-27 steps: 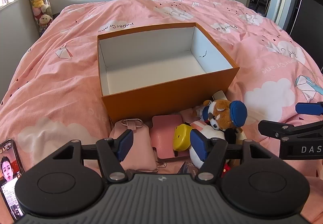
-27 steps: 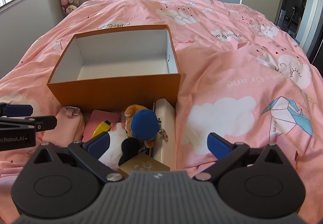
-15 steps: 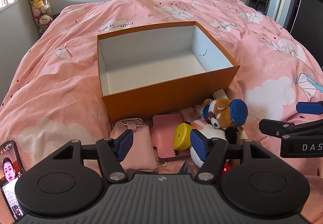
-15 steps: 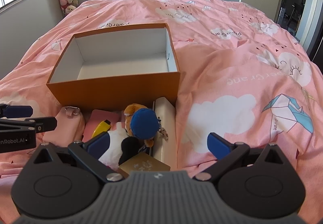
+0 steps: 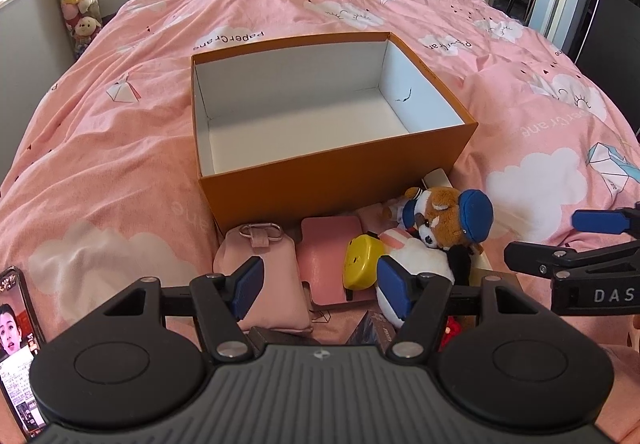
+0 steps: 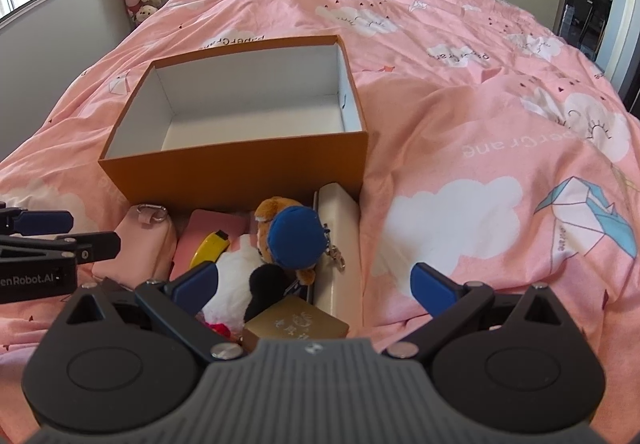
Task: Organize objects
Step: 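Reach the left gripper down to the boxed photo card in the pile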
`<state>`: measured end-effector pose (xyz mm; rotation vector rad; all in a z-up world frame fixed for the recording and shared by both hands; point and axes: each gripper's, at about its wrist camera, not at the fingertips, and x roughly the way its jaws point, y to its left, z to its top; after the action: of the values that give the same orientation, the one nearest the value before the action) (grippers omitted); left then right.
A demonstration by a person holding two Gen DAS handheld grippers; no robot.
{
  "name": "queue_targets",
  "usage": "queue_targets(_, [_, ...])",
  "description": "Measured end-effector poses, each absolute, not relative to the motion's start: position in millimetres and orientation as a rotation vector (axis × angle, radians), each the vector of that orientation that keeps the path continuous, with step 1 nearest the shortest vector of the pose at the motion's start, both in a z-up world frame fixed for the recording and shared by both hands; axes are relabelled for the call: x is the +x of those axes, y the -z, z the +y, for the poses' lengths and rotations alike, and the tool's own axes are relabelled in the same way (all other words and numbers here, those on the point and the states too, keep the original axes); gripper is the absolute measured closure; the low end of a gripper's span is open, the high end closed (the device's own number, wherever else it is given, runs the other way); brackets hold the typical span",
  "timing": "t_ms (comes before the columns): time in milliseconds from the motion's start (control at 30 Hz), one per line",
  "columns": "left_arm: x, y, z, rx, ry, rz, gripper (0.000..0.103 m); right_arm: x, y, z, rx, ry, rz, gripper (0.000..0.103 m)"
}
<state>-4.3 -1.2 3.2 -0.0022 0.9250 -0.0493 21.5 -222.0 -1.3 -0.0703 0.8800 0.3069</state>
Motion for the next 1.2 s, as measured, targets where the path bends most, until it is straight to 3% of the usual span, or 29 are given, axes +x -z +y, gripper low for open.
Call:
queue_targets(100, [-3.2, 0.0, 1.1, -0.017, 0.079, 0.954, 0.031, 25.0, 6.3, -219.2, -0.064, -0.330, 0.912, 0.020])
queue_targets(367, [5.3, 20.6, 7.5, -0.096, 0.149, 1.076, 0.068, 34.6, 21.5, -206.5, -0.067, -0.424, 0.991, 0.044])
queue_targets(467, [9.0, 30.3, 8.2, -0.141, 0.192, 1.133, 0.072, 39.3, 27.9, -202.8, -0.068, -0.463, 1.026, 0.047])
queue_targets(567, [11.6, 38.9, 1.7, -0.137, 0.227, 1.176, 0.078, 42.8, 34.6, -197.5, -0.083, -0.502, 1.063, 0.057])
queue_targets(733, [17.7, 51.3, -8.0, -0.123, 0.277, 1.247, 0.076, 47.2, 46.1, -189.9, -0.103, -0.532, 1.105, 0.062])
queue_targets(800, [19.8, 55.3, -12.9, -0.105, 0.297, 1.273, 0.069, 48.5, 48.5, -188.4, -0.110, -0.536, 1.109, 0.062])
queue_targets(867, [22.1, 60.5, -18.0, -0.090, 0.320, 1.295, 0.055, 49.4, 50.6, -188.0, -0.112, -0.537, 1.109, 0.062])
queue_targets(1200, [38.4, 86.6, -30.2, -0.011, 0.309, 1.412, 0.048, 54.4, 54.9, -192.6, -0.089, -0.518, 1.124, 0.062])
